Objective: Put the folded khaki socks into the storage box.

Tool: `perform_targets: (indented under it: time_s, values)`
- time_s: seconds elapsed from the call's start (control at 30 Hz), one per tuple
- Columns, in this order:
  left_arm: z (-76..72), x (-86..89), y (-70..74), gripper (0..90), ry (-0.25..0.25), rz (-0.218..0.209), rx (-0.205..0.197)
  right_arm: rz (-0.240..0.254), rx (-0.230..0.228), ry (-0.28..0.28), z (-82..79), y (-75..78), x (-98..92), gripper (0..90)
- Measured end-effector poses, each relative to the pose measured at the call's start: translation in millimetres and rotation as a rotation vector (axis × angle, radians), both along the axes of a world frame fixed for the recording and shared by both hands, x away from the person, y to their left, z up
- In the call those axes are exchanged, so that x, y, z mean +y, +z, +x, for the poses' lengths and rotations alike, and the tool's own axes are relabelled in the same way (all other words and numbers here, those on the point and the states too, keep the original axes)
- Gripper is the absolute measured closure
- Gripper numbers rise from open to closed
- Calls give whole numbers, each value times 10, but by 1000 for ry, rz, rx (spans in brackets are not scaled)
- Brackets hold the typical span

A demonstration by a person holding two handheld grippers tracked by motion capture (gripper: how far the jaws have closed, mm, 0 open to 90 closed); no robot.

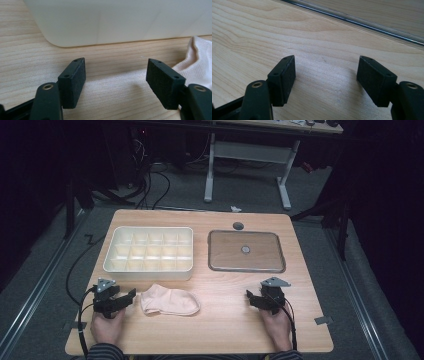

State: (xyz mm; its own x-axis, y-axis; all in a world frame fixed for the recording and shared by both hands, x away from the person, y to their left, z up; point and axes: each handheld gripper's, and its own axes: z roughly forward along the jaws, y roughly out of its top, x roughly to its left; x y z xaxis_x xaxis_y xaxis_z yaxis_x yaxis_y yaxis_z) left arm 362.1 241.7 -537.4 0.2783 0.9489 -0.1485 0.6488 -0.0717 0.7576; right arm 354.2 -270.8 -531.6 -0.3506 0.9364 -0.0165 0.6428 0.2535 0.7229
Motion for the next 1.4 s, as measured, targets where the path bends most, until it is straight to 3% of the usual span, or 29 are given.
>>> perform_targets:
  time_s: [0.67,0.83,0.97,1.0,1.13,1.27,1.4]
  values:
    - [-3,-13,4,359,5,15,-1,5,-2,-28,28,2,20,339]
    - [-21,-84,4,330,-2,88,-5,-2,-2,-24,27,1,23,325]
    - [-18,-106,1,302,-16,111,-6,-3,-1,-23,27,3,21,329]
    - [-17,-111,2,283,-22,114,0,-5,-3,-32,14,8,16,391]
    - [-19,-105,8,251,-23,89,9,51,-3,-53,-8,13,-24,450]
    - [-30,-72,12,267,-25,53,9,52,-3,-50,-28,16,-16,474]
    - [-45,-61,20,282,-33,38,2,85,-2,-54,-55,12,-4,518]
